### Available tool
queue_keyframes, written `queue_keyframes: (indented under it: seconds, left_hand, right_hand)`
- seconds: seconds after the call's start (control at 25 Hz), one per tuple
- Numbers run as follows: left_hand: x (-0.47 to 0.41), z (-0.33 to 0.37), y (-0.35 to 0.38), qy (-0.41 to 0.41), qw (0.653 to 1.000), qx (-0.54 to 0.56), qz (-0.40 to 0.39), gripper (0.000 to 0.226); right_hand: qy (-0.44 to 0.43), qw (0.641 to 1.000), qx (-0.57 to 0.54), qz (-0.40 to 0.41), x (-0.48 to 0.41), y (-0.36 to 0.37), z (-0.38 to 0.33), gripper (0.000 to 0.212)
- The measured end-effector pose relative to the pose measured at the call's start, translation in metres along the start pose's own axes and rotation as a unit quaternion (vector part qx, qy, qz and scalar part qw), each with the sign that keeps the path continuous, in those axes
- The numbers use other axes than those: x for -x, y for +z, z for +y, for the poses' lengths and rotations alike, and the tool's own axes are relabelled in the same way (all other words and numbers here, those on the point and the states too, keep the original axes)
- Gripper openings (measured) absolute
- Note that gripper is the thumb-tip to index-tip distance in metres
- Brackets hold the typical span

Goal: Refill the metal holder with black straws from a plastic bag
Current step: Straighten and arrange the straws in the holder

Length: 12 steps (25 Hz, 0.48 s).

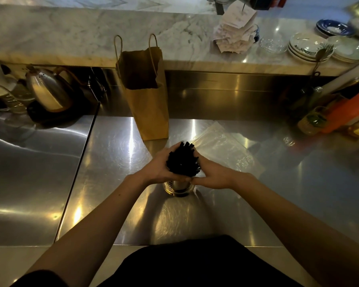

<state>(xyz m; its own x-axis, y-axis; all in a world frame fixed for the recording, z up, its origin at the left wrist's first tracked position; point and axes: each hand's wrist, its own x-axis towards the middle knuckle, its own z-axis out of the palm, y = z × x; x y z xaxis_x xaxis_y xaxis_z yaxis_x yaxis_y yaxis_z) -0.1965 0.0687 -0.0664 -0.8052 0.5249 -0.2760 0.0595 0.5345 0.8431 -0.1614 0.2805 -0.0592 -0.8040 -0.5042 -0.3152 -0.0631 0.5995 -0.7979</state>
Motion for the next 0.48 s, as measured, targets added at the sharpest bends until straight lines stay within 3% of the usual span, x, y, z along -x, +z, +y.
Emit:
queue_keyframes:
  seconds: [0.16,0.32,0.48]
  left_hand:
    - [-0.009,-0.004,-0.003,0.039,0.997,-0.056,0.031,0.061]
    - [-0.005,-0.004,0.002,0.017,0.997,-0.009,0.077,0.04]
    - [0.004,0.001,0.007,0.015,0.996,0.051,0.075,0.037]
  right_hand:
    - [0.03,0.999,-0.024,-0.018,-0.001,-0.005,-0.002,0.068]
    - [0.05,0.999,0.001,0.013,-0.004,-0.012,-0.003,0.04]
    - [0.032,0.996,-0.006,0.085,-0.005,-0.007,-0.001,0.034]
